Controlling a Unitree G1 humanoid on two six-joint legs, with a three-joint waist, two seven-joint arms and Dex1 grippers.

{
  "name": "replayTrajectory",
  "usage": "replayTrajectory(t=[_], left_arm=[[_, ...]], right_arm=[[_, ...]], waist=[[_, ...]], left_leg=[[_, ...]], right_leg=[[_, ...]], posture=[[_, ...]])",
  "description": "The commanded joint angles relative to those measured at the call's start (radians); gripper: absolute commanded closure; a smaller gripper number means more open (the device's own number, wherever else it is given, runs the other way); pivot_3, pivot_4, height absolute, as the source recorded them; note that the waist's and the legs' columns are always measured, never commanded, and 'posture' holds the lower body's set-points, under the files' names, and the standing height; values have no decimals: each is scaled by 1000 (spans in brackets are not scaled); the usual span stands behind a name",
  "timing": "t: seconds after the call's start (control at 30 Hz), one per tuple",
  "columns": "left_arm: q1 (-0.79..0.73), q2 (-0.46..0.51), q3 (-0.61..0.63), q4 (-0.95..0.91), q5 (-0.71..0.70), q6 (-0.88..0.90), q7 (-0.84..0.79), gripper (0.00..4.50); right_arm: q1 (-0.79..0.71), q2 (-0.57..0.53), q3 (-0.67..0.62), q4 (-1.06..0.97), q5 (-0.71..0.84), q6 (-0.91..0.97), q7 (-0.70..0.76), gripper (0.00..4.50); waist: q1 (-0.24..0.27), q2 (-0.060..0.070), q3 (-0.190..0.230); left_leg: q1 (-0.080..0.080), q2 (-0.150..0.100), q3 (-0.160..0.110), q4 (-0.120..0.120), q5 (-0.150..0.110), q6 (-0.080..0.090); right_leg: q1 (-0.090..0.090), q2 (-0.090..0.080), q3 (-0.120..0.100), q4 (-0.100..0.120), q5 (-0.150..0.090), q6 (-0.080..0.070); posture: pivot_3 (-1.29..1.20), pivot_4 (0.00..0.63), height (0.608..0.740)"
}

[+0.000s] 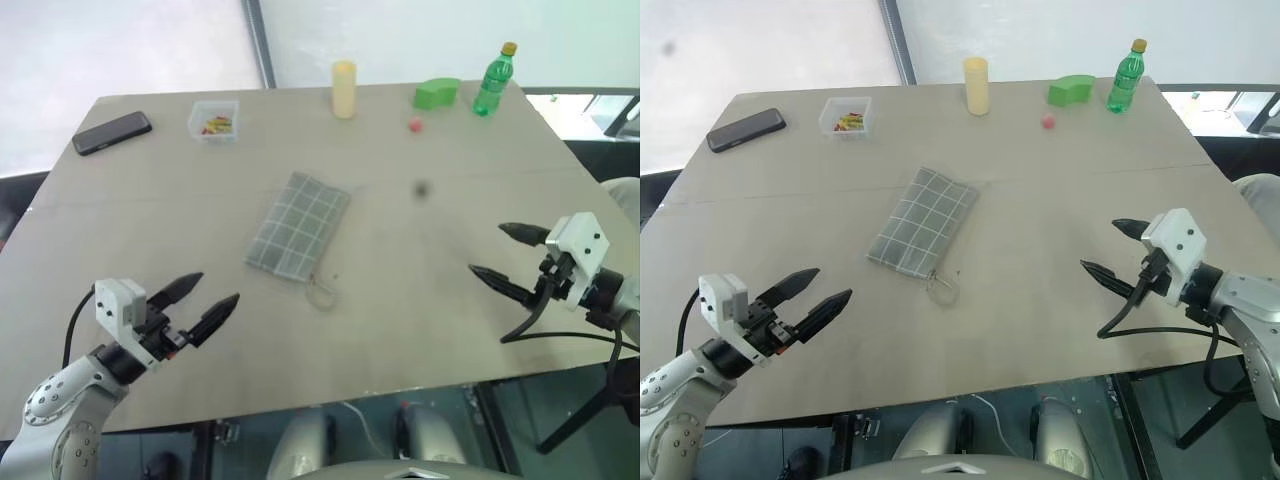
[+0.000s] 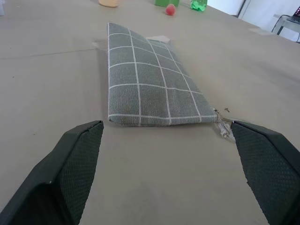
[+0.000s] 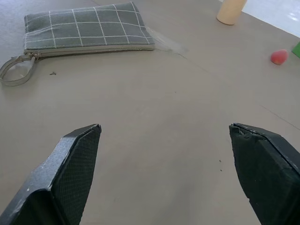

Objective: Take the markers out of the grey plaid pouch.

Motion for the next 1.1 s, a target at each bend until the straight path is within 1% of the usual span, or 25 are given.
replayTrajectory(t=[0.03,0.1,0.2,0.27,0.33,0.4,0.5,0.6,0.77,0.9,0.93,1.1], left_arm=[[1,4,8,-25,52,-59,-1,0],[-24,3,-30,-7,165,-165,13,0],[-56,6,-69,15,258,-211,47,0],[-78,16,-111,39,384,-314,74,0],[-96,15,-135,59,471,-386,107,0],[-123,36,-178,104,640,-538,166,0],[-158,63,-240,186,857,-720,273,0],[-194,68,-293,261,1032,-824,399,0],[-259,58,-393,332,1217,-871,539,0],[-296,49,-440,353,1268,-855,597,0],[-310,48,-452,356,1290,-849,614,0],[-362,47,-500,370,1396,-798,676,0]], right_arm=[[-15,-11,-31,-22,12,-12,5,60],[-19,-5,-25,-24,13,-13,2,60],[-28,2,-17,-38,18,-3,-10,60],[-35,5,-11,-42,17,0,-15,60],[-41,8,-7,-47,17,4,-22,60],[-44,15,1,-55,17,8,-30,60],[-39,26,11,-68,17,9,-40,60],[-27,38,11,-81,22,4,-39,60],[35,23,6,-147,86,-11,55,60],[69,11,17,-191,102,-31,104,60],[70,12,21,-195,102,-34,108,60],[78,23,31,-196,87,-60,110,60]], waist=[[0,0,0],[2,0,0],[12,0,0],[12,0,0],[13,0,0],[14,0,0],[15,0,0],[14,0,0],[19,0,0],[16,0,0],[16,0,0],[18,0,0]], left_leg=[[0,0,0,0,0,0],[0,0,0,0,0,0],[0,-1,0,0,0,0],[0,-1,0,0,0,0],[0,-2,1,0,0,0],[0,-2,1,0,0,0],[0,-3,1,0,0,0],[0,-3,1,0,0,0],[0,-2,0,0,0,0],[0,-1,1,0,0,1],[1,-1,1,0,-2,4],[2,-2,0,2,-2,4]], right_leg=[[0,0,0,0,0,0],[0,0,0,0,0,0],[0,0,0,0,0,0],[0,0,0,0,0,0],[0,0,0,0,0,0],[0,0,0,0,0,0],[0,0,0,-1,0,0],[0,0,0,-1,0,0],[0,0,-1,-1,0,0],[0,-1,-1,0,0,0],[0,-1,-1,1,0,0],[2,-1,-1,3,0,1]], posture=[[0,150,740],[0,150,740],[0,150,740],[0,150,740],[0,150,740],[0,150,740],[0,150,740],[0,150,740],[0,150,740],[0,150,740],[0,150,740],[0,150,740]])
